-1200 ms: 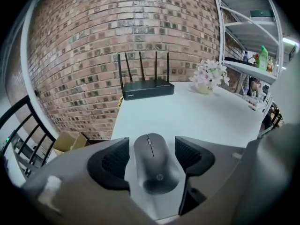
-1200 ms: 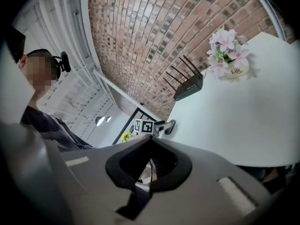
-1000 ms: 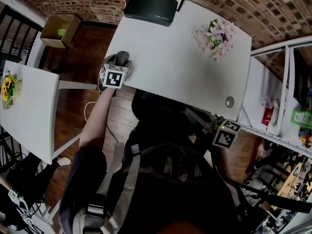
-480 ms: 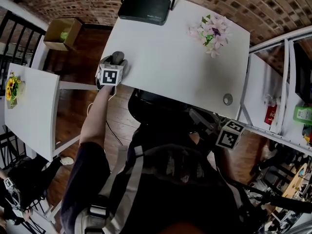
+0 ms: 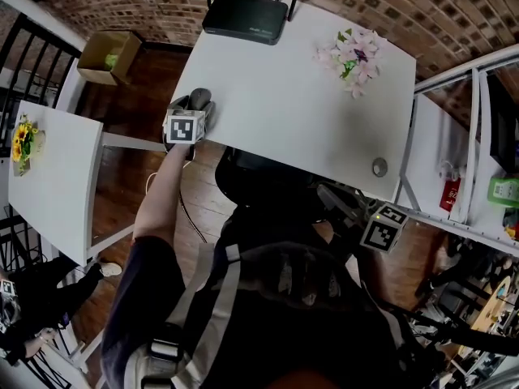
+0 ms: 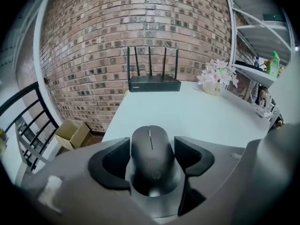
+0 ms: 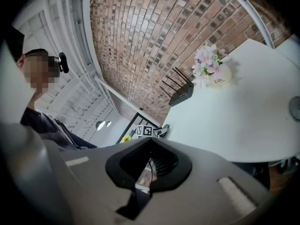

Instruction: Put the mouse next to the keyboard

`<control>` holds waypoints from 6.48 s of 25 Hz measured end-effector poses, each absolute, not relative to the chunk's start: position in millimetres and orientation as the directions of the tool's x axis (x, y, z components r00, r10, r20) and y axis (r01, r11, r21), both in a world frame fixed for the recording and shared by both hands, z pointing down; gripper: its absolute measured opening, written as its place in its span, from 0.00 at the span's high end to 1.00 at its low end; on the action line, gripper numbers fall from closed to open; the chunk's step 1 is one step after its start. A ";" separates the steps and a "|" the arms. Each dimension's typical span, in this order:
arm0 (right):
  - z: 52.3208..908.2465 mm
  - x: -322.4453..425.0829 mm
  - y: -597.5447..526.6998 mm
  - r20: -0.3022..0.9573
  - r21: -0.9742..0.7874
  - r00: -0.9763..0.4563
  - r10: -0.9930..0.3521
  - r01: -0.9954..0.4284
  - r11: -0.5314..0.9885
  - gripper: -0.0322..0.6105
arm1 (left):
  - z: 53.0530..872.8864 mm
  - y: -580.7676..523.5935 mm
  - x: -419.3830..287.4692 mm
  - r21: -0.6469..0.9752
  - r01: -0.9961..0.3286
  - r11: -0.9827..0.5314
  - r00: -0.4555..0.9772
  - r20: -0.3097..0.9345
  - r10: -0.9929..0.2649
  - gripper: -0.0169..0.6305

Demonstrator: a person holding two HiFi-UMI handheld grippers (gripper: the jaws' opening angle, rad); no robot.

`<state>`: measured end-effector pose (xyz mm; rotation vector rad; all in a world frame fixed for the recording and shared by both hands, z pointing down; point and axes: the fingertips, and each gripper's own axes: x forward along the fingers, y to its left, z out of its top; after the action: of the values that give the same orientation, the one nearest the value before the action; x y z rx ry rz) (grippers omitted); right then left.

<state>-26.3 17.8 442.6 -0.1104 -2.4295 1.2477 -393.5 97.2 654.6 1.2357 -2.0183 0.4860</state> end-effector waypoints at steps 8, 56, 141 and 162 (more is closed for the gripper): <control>443.7 -28.6 27.2 0.330 -0.787 -0.913 0.239 -0.126 0.604 0.95 | 655.2 96.8 -393.7 0.045 -0.889 0.455 -0.285 0.723 -0.629 0.52; 453.0 20.5 -7.6 0.233 -0.836 -0.956 0.181 -0.102 0.540 0.95 | 652.7 49.2 -293.4 0.045 -0.916 0.400 -0.213 0.789 -0.576 0.52; 452.6 70.4 -59.5 0.264 -0.835 -0.941 0.211 -0.114 0.538 0.95 | 646.3 -61.5 -87.4 0.118 -0.968 0.223 -0.056 0.760 -0.647 0.52; 444.2 133.2 -94.4 0.243 -0.835 -0.950 0.195 -0.103 0.541 0.95 | 650.1 -87.5 -36.5 0.143 -0.960 0.240 -0.047 0.763 -0.645 0.52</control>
<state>133.2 -94.4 444.2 -0.0760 -2.4742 1.3707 -36.5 -87.5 650.1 1.4835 -1.7720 0.5384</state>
